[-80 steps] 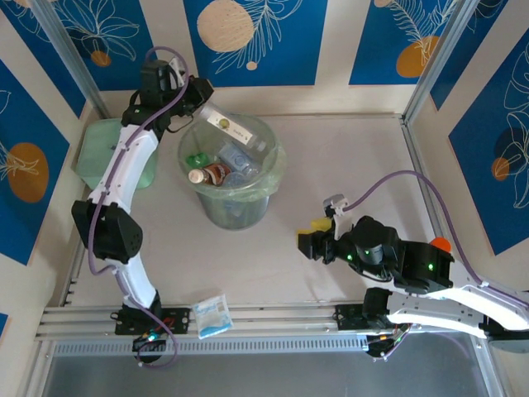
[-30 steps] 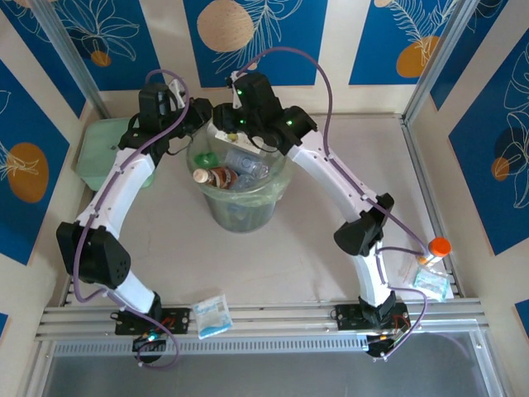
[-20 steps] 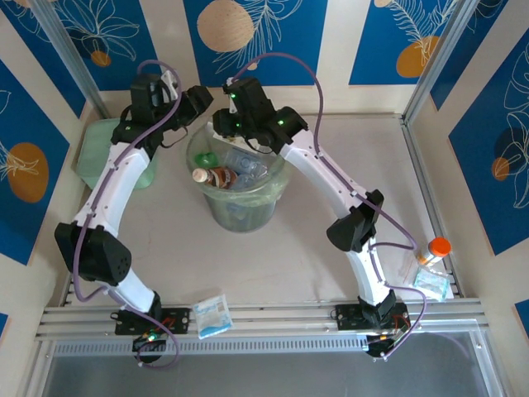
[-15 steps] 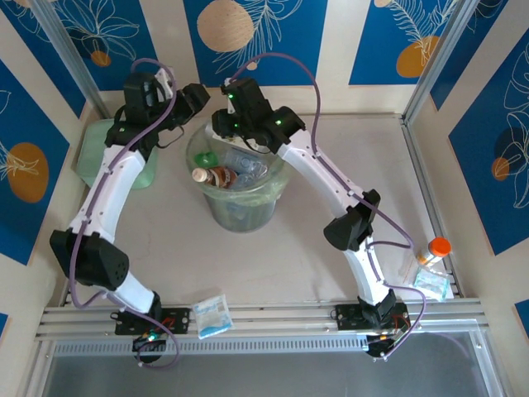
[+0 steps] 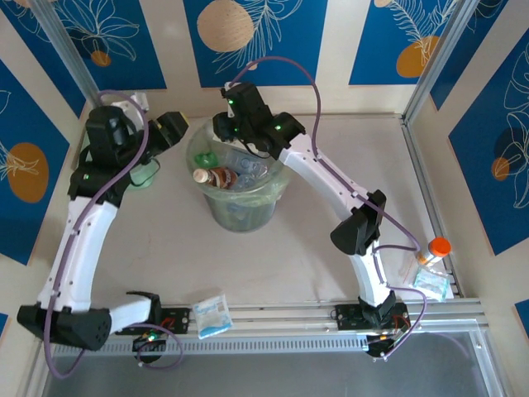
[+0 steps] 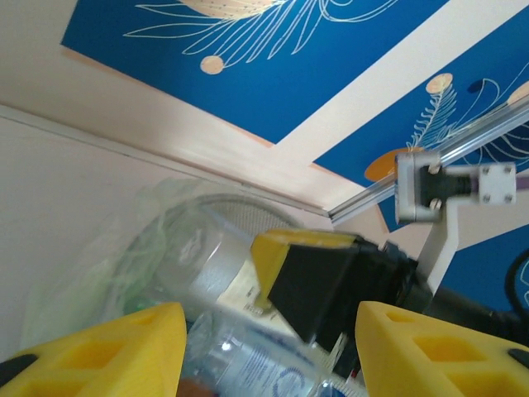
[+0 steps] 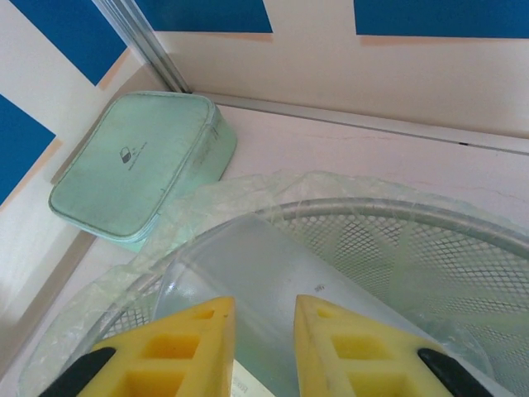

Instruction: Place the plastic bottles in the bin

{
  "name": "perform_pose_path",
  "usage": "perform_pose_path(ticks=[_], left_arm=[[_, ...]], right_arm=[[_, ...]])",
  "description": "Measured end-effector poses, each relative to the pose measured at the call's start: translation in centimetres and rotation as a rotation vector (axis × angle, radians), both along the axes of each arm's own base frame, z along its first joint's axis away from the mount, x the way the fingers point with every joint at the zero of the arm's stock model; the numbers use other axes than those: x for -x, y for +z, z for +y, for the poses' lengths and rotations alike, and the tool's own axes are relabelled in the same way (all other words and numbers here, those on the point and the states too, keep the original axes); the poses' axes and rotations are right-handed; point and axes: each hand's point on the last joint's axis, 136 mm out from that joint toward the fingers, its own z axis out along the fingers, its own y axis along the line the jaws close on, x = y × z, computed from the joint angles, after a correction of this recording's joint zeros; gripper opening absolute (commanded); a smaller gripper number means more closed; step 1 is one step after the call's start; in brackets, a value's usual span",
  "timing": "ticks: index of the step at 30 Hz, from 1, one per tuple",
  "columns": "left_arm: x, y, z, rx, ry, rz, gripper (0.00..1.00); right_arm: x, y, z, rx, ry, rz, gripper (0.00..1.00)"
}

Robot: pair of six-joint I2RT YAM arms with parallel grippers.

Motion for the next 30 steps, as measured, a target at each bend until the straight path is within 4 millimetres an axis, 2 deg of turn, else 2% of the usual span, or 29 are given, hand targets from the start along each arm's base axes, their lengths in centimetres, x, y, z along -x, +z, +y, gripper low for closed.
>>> perform_pose_path(ticks=[5,10,16,19,21,24,26,28,30], left_arm=[[2.0,-2.4,0.6,-0.022,0.013,0.045,0.59],[3.5,-4.7,1.0,-0.039,0.021,0.092,0.66],[4.8,-5.3,1.8,-0.073,0.043,0.103,0.73],[5.6,-5.1,2.6,-0.105,0.074,0.089,0.87],[6.3,-4.9,3.7,-0.136,0.122,0.076,1.0],[7.7,-4.4,5.8,-0.192,0.216,0.041,0.99],[8.6,-4.7,7.3,-0.235,0.284,0.026,0.99],[9.4,-5.5,8.8,-0.279,0.351,0.026,0.99],[9.8,-7.0,10.5,-0.336,0.432,0.045,0.99]], right_arm=[[0.9,1.2,-0.8,0.025,0.007,0.006,0.35],[2.2,3.4,-1.2,0.024,0.023,-0.01,0.39],[3.7,4.5,-1.5,0.035,0.035,-0.021,0.39],[5.1,5.6,-2.6,0.043,0.027,-0.039,0.4],[6.6,6.3,-4.1,0.053,0.017,-0.049,0.44],[9.2,7.5,-7.7,0.035,-0.015,-0.066,0.53],[11.0,8.0,-10.8,0.011,-0.058,-0.082,0.61],[12.4,7.9,-14.4,-0.008,-0.121,-0.1,0.69],[13.5,6.8,-18.1,-0.01,-0.202,-0.109,0.73]])
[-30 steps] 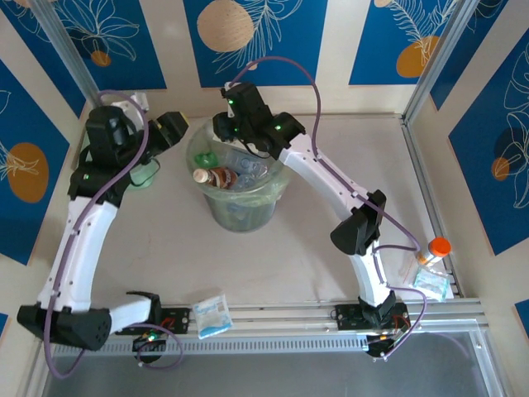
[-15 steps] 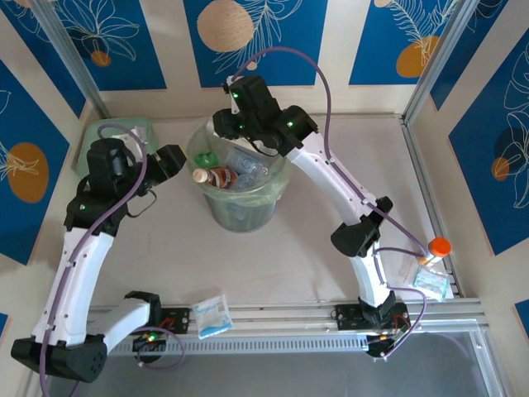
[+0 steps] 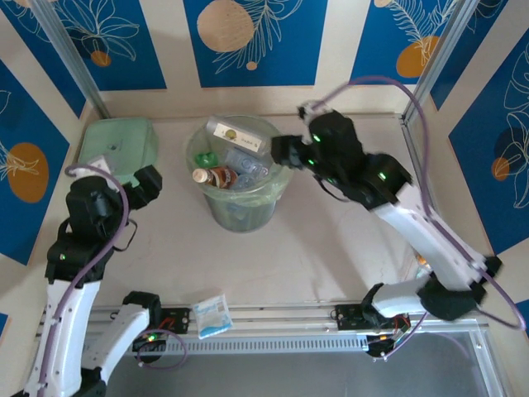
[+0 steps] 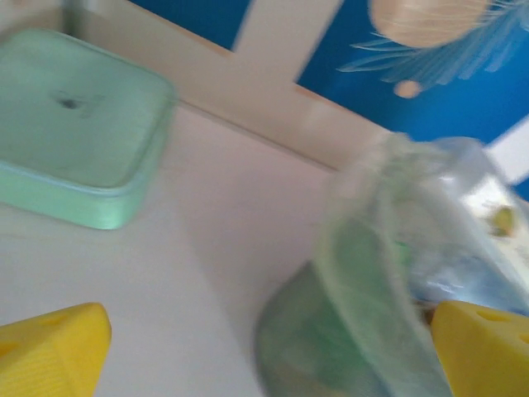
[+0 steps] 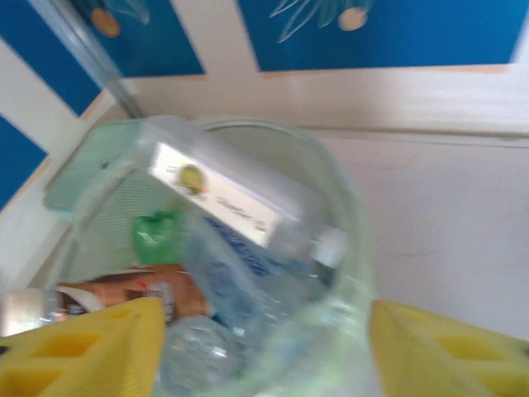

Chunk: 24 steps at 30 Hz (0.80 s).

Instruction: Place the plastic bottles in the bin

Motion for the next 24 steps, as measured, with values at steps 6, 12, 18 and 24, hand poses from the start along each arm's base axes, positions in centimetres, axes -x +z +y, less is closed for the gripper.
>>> perform_pose_path(ticks=[6,12,18,24], left_arm=[[-1.0,-8.8,4.2,-0.219,0.192,0.176,1.0],[-1.3,-17.2,5.8,-0.364,0.242,0.269,0.99],[-3.6,-17.2,6.7,-0.478,0.278,0.173,0.99],[-6.9,-19.9,6.4,-0.536,0.271,0.175,0.99]], right_arm=[[1.3,-8.5,-8.3,0.032,-0.244,0.082,0.73],[3.4,-22.4,-14.5,0.147,-0.366,0.162,0.8],[2.1,-27.4,-19.9,0.242,-0.524,0.215,0.86],[-0.2,-30.1,-22.1,0.325,-0.59,0.189,0.87]])
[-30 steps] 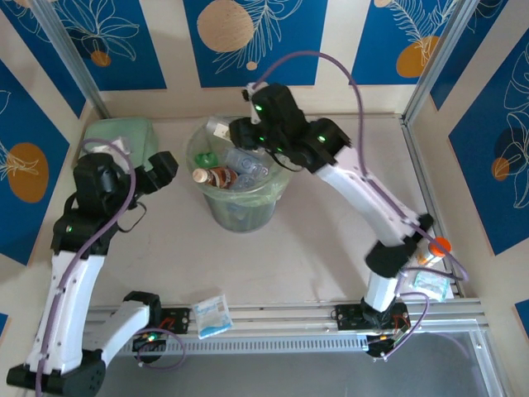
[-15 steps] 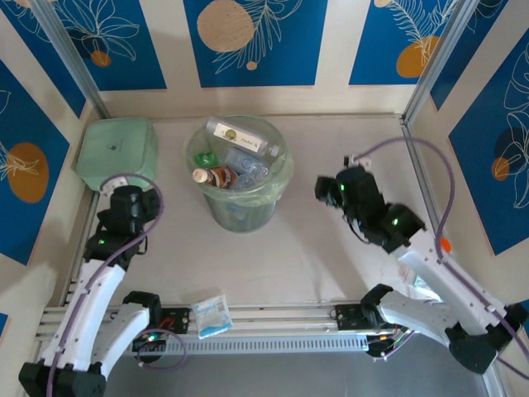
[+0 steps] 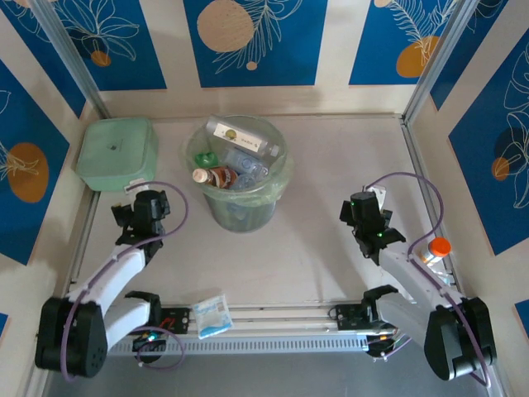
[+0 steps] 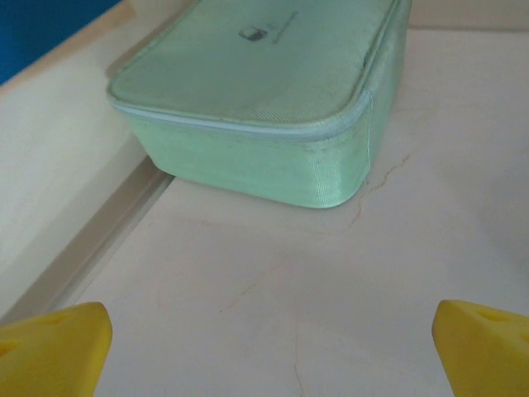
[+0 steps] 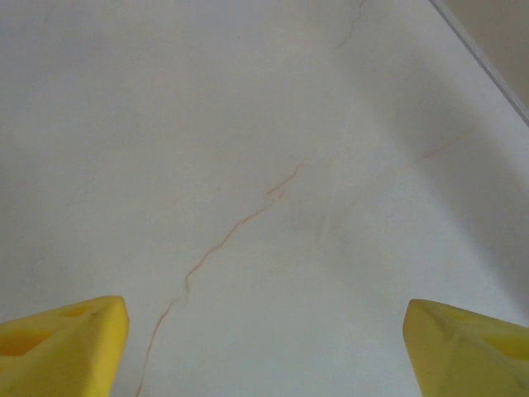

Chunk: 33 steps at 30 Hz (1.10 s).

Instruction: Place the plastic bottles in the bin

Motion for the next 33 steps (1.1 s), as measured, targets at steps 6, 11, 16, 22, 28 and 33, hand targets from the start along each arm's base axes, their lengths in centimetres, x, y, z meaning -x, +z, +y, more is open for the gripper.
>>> perform_pose_path(ticks=[6,11,16,22,28,33], left_arm=[[-1.2,-4.8,-0.7,-0.024,-0.056,0.039,0.99],[-3.8,-5.1,-1.5,-0.016,-0.117,-0.038,0.99],[-5.4,-5.3,-3.4,0.005,-0.251,-0.053,0.99],[-6.5,-5.9,-4.7,0.051,-0.37,-0.087,0.99],[-6.7,-5.6,-4.9,0.059,-0.389,-0.102,0.99],[-6.8,-5.5,-5.3,0.06,-0.41,-0.102,0.99]], right_arm=[[-2.0,-2.9,-0.4,0.057,0.046,-0.003,0.99],[-5.8,-2.5,0.5,0.03,0.155,-0.108,0.99],[-8.6,-3.6,0.3,-0.095,0.245,-0.187,0.99],[-9.4,-3.2,2.6,-0.18,0.381,-0.207,0.99],[-9.9,-2.3,3.3,-0.192,0.421,-0.237,0.99],[-9.9,-2.3,3.4,-0.193,0.428,-0.237,0.99]])
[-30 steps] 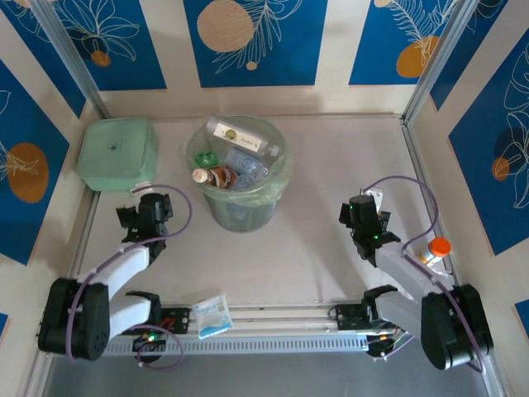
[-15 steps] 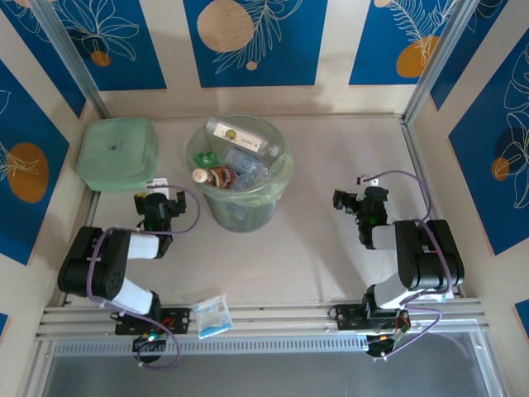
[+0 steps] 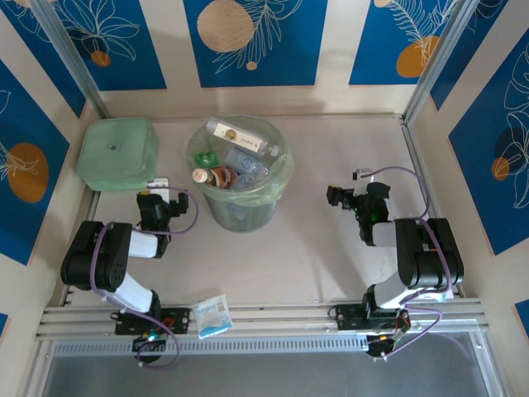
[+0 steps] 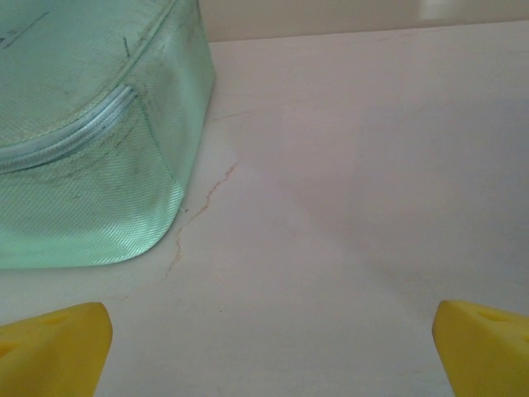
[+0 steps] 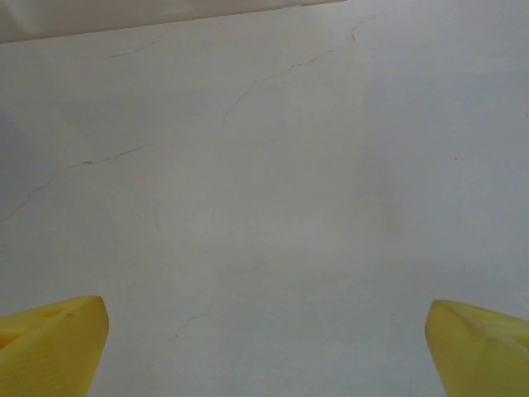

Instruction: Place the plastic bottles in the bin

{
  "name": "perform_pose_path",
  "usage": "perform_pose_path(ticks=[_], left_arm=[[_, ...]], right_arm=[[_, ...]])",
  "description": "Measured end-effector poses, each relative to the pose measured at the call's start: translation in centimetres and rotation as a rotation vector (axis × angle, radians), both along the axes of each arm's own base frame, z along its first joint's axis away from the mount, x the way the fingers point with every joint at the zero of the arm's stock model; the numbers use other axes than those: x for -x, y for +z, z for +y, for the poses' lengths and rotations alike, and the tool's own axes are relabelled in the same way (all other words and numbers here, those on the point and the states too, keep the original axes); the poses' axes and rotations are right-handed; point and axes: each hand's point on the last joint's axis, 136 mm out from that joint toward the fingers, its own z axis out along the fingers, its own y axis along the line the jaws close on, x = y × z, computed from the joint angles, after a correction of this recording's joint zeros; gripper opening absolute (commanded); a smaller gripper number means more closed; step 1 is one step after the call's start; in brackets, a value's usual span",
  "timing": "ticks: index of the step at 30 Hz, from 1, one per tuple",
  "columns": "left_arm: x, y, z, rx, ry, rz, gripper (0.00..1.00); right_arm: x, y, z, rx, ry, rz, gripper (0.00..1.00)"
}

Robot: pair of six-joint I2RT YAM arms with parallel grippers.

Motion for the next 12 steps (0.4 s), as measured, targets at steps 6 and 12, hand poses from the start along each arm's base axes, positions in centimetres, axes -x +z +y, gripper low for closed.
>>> perform_pose_path(ticks=[6,12], left_arm=[[-0.6,0.57,-0.94,0.001,-0.056,-0.012,0.99],[-0.61,0.56,-1.13,0.002,-0.067,-0.011,0.99]], right_arm=[[0.0,-0.01,0.0,0.0,0.0,0.0,0.99],[-0.14,0.2,0.08,-0.002,0.004,-0.005,0.99]])
